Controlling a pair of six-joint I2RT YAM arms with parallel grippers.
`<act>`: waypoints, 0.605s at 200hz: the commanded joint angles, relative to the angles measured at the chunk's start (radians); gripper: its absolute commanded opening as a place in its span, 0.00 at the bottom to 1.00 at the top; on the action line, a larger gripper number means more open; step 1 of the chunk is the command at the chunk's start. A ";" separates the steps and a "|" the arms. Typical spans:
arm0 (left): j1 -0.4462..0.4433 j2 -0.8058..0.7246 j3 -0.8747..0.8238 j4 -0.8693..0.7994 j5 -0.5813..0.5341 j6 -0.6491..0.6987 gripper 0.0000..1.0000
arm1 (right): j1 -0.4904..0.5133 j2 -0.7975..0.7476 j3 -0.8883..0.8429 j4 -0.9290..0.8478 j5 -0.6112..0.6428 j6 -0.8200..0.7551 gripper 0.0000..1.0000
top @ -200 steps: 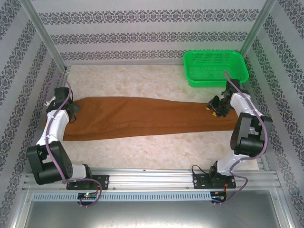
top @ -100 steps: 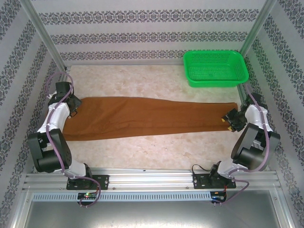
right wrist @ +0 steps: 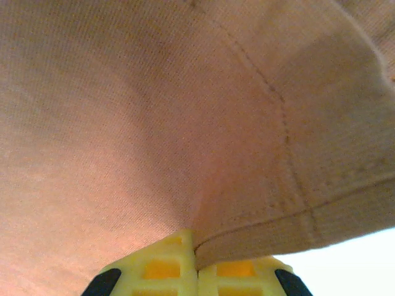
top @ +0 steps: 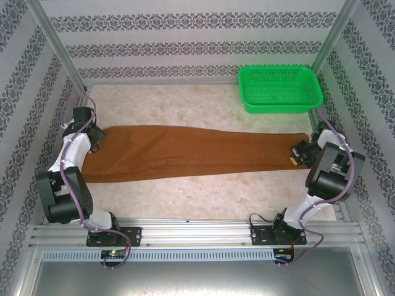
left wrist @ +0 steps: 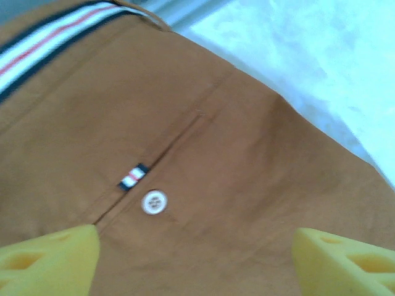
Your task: Roll up the long pants
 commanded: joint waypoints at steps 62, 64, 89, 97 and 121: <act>0.210 -0.331 -0.269 -0.093 0.093 -0.230 0.92 | 0.003 0.053 -0.016 0.080 -0.070 -0.009 0.00; 0.214 -0.333 -0.277 -0.082 0.102 -0.232 0.92 | 0.005 0.054 -0.015 0.081 -0.074 -0.008 0.00; 0.237 -0.332 -0.343 -0.030 0.118 -0.258 0.91 | 0.019 0.059 0.002 0.077 -0.087 -0.008 0.00; 0.241 -0.328 -0.347 -0.026 0.104 -0.256 0.91 | 0.023 0.057 0.004 0.075 -0.088 -0.009 0.00; 0.260 -0.286 -0.350 0.000 0.079 -0.241 0.92 | 0.025 0.049 -0.003 0.075 -0.085 -0.010 0.00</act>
